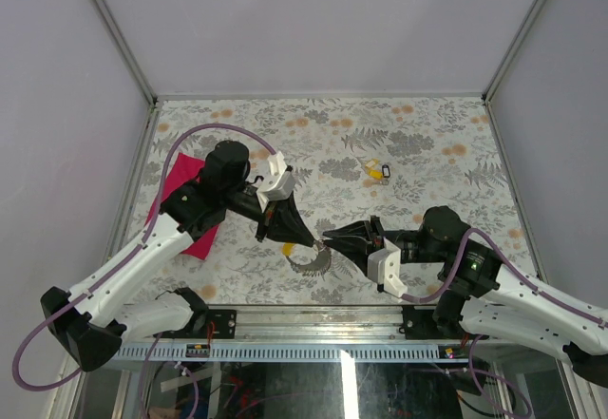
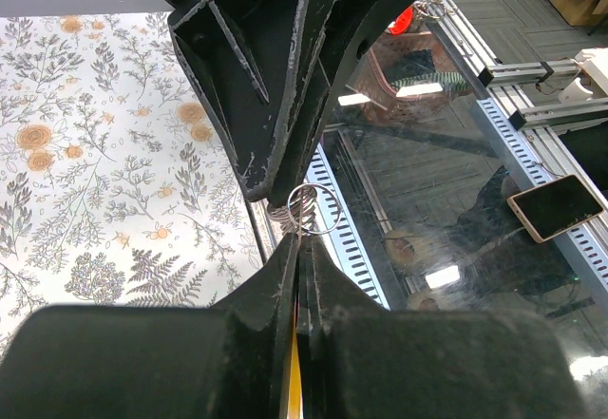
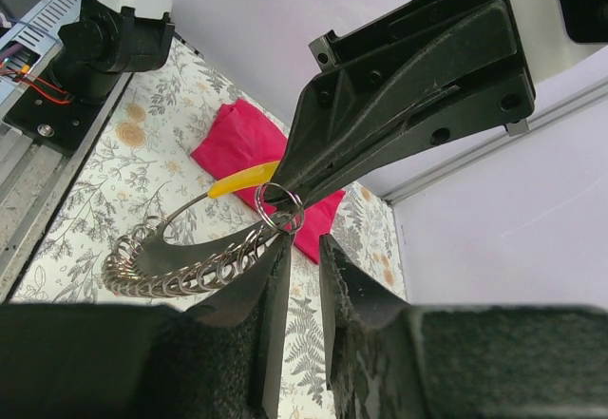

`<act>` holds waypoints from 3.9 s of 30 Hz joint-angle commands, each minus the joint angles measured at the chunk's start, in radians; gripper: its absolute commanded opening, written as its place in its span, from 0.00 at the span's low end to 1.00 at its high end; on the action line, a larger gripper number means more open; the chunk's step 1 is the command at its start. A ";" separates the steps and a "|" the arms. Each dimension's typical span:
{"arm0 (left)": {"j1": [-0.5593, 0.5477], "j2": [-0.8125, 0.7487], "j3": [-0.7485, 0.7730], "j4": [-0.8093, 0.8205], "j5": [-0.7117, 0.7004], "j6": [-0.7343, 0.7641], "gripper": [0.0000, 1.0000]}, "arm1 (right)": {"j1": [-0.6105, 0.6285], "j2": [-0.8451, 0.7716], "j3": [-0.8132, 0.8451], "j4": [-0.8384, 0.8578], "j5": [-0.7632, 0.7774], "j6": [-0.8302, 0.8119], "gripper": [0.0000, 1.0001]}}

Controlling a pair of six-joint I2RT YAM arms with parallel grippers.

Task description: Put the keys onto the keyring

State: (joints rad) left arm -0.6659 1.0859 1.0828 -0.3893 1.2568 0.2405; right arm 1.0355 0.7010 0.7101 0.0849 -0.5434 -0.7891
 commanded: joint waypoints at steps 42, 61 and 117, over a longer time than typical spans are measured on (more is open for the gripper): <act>0.006 0.020 0.014 0.061 0.033 -0.013 0.00 | 0.011 0.011 0.096 -0.028 -0.058 0.019 0.22; 0.006 0.026 0.012 0.061 0.037 -0.014 0.00 | 0.011 0.030 0.118 -0.082 -0.101 0.016 0.28; 0.005 0.111 0.066 -0.092 0.062 0.057 0.00 | 0.011 0.106 0.179 -0.220 -0.230 -0.002 0.22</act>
State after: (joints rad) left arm -0.6655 1.2026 1.1145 -0.5171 1.3102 0.2802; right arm 1.0409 0.8299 0.8730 -0.2001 -0.7864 -0.8005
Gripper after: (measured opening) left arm 0.011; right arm 0.191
